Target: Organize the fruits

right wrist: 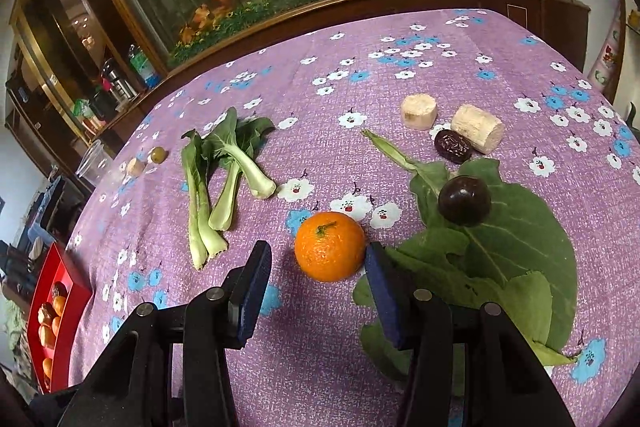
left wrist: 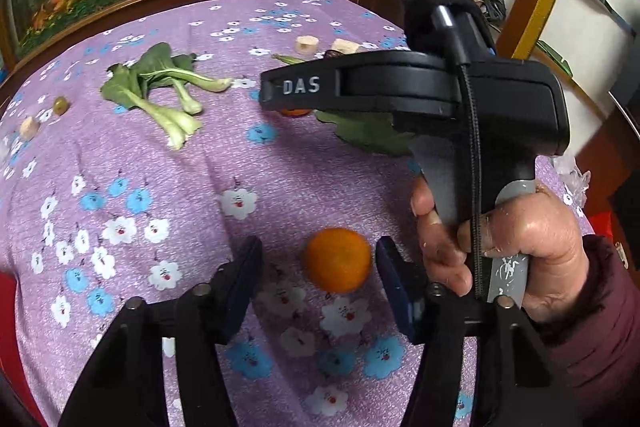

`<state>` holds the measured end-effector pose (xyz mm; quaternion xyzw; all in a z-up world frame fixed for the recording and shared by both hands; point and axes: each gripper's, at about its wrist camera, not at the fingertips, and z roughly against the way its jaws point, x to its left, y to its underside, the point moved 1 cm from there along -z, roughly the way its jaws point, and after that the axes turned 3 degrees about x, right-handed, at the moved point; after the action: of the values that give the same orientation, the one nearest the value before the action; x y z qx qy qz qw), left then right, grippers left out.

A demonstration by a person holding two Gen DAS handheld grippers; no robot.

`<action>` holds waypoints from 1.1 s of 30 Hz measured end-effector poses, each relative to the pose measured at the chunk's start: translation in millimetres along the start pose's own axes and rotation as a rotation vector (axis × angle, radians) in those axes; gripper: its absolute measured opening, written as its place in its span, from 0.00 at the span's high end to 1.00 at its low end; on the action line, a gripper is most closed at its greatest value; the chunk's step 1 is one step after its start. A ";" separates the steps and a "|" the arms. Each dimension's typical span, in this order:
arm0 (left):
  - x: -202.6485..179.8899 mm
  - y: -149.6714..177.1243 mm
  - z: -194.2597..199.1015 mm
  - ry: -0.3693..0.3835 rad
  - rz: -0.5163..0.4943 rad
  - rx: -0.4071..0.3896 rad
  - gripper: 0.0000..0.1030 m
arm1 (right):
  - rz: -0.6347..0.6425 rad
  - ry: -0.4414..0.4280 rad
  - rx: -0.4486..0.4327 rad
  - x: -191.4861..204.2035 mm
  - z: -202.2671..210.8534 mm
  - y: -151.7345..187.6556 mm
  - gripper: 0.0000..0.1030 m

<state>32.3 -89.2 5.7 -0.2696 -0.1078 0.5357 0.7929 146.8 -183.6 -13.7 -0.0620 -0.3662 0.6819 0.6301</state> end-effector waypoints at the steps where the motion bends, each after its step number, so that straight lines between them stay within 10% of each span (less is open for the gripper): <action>1: -1.0 0.2 -0.9 0.001 -0.004 0.001 0.50 | 0.005 0.003 0.001 0.7 -0.2 0.2 0.49; 15: -8.4 0.3 -11.7 -0.026 -0.009 -0.021 0.52 | 0.061 0.087 0.003 7.0 -1.9 2.0 0.64; 17: -9.1 1.5 -10.5 -0.042 -0.009 -0.014 0.68 | 0.059 0.088 0.003 6.5 -1.6 2.1 0.64; 22: -10.5 7.0 -0.3 -0.044 -0.006 -0.026 0.70 | 0.048 0.080 0.004 5.2 0.2 1.8 0.64; 33: 38.7 25.4 51.8 -0.029 0.199 -0.107 0.70 | 0.031 0.051 -0.017 7.1 9.6 2.7 0.64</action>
<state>3.9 -30.8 30.4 -0.3134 -0.1203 0.6092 0.7184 137.9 -181.1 -5.7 -0.0903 -0.3549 0.6868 0.6279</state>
